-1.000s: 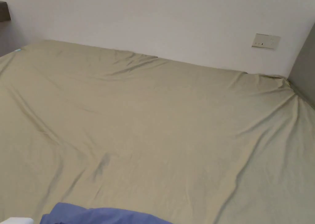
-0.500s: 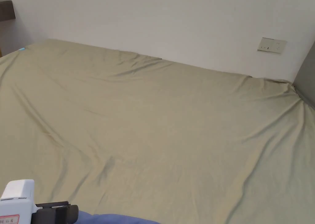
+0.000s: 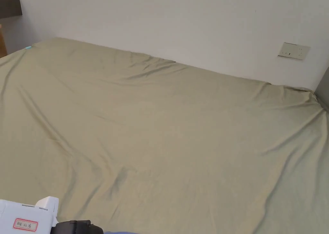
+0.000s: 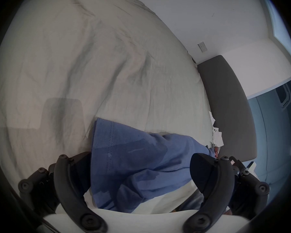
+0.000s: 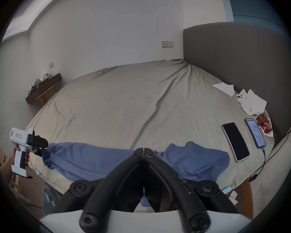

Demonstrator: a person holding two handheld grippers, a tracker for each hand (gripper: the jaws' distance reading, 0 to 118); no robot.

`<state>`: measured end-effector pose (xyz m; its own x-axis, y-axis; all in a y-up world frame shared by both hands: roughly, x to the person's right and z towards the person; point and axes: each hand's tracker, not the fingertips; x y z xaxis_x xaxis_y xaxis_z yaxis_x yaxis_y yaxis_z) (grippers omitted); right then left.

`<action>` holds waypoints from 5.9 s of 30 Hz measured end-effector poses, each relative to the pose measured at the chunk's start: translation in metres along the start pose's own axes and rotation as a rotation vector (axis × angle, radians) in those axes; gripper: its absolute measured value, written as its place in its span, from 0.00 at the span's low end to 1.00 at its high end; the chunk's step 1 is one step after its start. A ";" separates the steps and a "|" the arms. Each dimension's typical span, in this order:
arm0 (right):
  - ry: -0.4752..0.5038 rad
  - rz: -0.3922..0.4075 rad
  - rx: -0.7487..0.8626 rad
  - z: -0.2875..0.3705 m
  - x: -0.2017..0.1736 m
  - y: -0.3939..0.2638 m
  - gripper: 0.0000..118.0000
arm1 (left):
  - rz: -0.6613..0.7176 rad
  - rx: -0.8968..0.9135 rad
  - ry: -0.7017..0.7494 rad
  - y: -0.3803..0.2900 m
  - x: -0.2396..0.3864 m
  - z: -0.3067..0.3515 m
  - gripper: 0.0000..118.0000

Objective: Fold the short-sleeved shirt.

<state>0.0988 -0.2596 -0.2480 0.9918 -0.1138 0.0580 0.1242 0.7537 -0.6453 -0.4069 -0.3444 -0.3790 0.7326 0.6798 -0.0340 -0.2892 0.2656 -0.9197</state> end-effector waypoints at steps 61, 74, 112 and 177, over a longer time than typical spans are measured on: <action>0.065 -0.178 -0.050 0.005 0.032 -0.031 0.02 | -0.298 0.079 0.069 -0.035 0.147 -0.015 0.00; 0.072 -0.160 -0.022 0.011 0.029 -0.023 0.02 | -0.241 -0.092 -0.034 -0.057 0.153 -0.108 0.00; 0.134 -0.073 -0.064 0.003 -0.012 -0.005 0.02 | -0.110 0.143 -0.113 -0.012 0.033 0.010 0.90; 0.100 -0.228 -0.045 0.015 0.039 -0.025 0.02 | -0.296 -0.076 0.110 -0.047 0.192 -0.105 0.11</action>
<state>0.1350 -0.2732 -0.2177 0.9302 -0.3428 0.1313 0.3404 0.6717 -0.6580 -0.1882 -0.2985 -0.3839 0.8415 0.5014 0.2013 -0.0095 0.3863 -0.9223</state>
